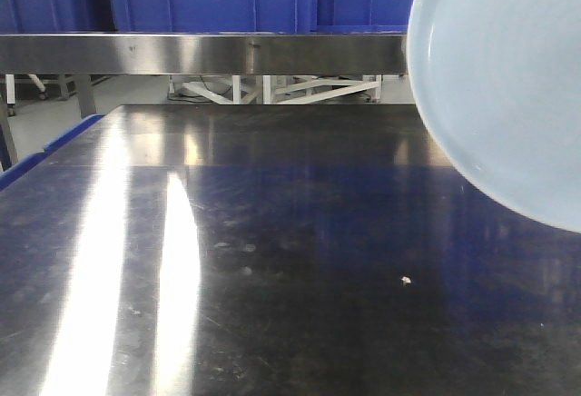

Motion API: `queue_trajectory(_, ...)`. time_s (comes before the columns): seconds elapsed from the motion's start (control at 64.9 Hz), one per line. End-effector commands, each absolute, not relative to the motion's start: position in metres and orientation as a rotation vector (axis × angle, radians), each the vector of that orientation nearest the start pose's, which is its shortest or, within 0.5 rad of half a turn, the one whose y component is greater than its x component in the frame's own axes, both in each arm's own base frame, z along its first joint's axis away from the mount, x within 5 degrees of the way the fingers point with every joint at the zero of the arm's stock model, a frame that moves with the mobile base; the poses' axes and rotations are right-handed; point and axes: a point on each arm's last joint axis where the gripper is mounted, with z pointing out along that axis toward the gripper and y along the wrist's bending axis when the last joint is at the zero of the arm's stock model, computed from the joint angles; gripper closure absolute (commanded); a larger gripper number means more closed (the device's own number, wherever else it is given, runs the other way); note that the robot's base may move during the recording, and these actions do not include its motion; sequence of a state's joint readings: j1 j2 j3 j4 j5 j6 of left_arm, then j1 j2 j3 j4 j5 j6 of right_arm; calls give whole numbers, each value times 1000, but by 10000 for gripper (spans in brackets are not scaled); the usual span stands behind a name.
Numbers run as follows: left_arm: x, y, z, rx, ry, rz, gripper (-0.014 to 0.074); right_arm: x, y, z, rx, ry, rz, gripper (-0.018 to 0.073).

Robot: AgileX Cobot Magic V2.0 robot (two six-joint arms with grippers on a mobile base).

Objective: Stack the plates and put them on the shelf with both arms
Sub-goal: 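Lift the plate stack up beside the robot with the right gripper, then drive the base to the shelf rack holding the plates in the right gripper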

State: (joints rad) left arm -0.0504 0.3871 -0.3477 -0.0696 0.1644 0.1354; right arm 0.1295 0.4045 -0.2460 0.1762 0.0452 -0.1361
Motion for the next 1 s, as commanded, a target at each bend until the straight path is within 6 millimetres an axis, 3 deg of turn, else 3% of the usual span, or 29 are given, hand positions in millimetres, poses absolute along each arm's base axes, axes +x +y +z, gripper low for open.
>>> queue_trajectory(0.0, 93, -5, 306, 93, 1576, 3, 514, 98, 12, 282, -68, 1566, 122, 511)
queue_trajectory(0.987, 93, -5, 306, 93, 1576, 3, 514, 98, 12, 282, -68, 1566, 122, 511)
